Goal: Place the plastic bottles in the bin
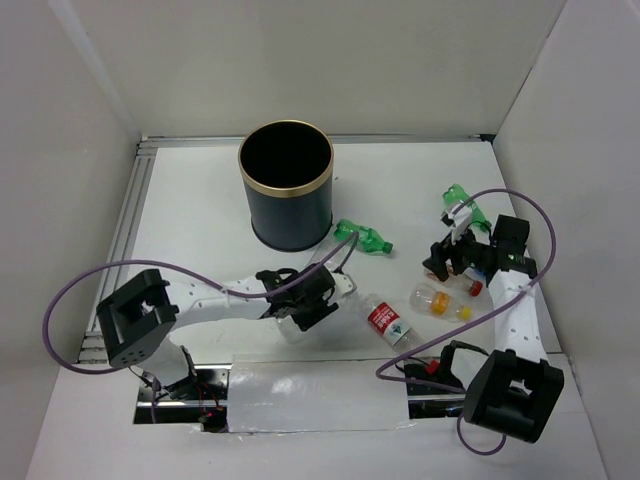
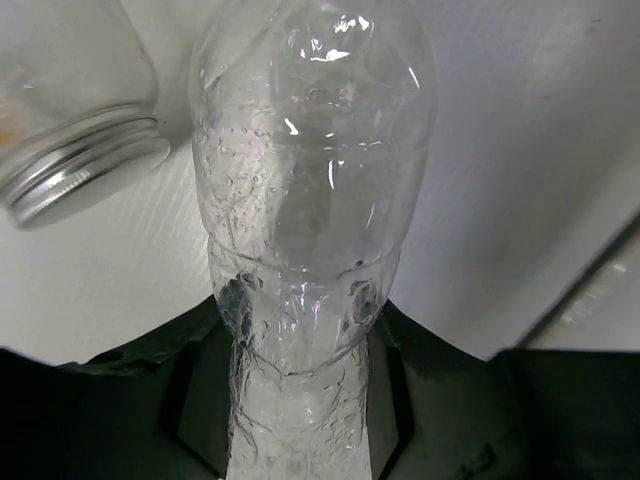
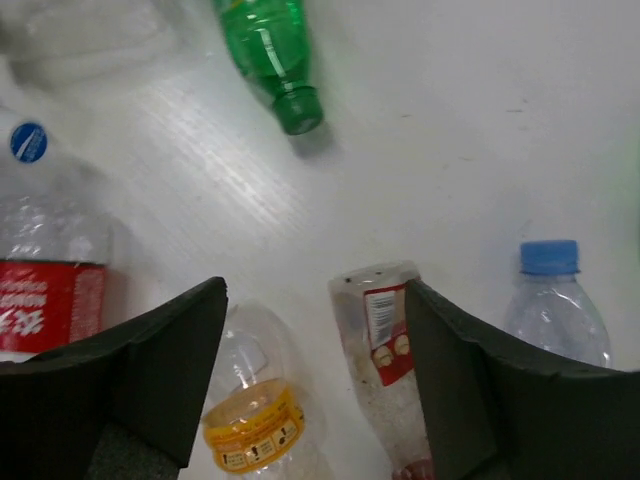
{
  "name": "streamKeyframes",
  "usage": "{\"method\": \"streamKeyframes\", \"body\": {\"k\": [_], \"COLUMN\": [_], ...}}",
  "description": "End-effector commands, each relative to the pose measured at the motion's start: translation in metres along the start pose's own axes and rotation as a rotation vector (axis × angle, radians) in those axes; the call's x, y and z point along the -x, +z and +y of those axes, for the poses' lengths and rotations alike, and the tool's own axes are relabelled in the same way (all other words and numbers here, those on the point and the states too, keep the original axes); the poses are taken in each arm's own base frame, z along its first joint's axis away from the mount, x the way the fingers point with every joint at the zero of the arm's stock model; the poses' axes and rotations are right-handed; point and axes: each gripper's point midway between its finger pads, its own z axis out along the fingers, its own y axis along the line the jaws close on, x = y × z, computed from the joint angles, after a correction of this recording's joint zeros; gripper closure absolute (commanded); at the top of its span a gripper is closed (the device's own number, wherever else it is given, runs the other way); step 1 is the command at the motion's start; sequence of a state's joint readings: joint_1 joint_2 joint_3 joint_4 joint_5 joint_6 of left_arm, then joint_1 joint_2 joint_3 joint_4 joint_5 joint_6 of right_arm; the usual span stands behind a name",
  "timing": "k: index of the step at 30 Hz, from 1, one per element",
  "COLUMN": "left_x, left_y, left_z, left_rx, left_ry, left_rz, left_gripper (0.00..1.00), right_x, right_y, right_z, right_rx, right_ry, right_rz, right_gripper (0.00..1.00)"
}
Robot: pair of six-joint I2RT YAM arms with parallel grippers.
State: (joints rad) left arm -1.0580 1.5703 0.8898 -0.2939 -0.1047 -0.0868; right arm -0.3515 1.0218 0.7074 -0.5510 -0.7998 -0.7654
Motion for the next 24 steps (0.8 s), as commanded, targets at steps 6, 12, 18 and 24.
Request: {"method": "streamKeyframes", "body": {"k": [6,12,18,24], "left_x": [0.156,0.224,0.226,0.214], "left_y": [-0.169,-0.270,-0.287,-0.243], "left_z": [0.028,0.140,0.256,0.315], "left_rx": [0.030,0.270,0.584,0.681], "left_ry": [-0.112,-0.358,-0.588,-0.719], "left_rz": [-0.523,-0.883,-1.022,-0.979], "left_gripper": [1.00,0.98,0.95,0.83], "right_x": [-0.005,-0.020,-0.035,-0.055], "right_y": [-0.013,-0.015,-0.018,-0.025], "right_z": [0.049,0.061,0.066,0.075], "right_rx": [0.293,0.358,0.374,0.425], "right_ry": [-0.352,-0.405,-0.441,-0.510], "right_rz": [-0.024,0.002,0.051,0.117], "right_gripper": [0.38,0.25,0.19,0.16]}}
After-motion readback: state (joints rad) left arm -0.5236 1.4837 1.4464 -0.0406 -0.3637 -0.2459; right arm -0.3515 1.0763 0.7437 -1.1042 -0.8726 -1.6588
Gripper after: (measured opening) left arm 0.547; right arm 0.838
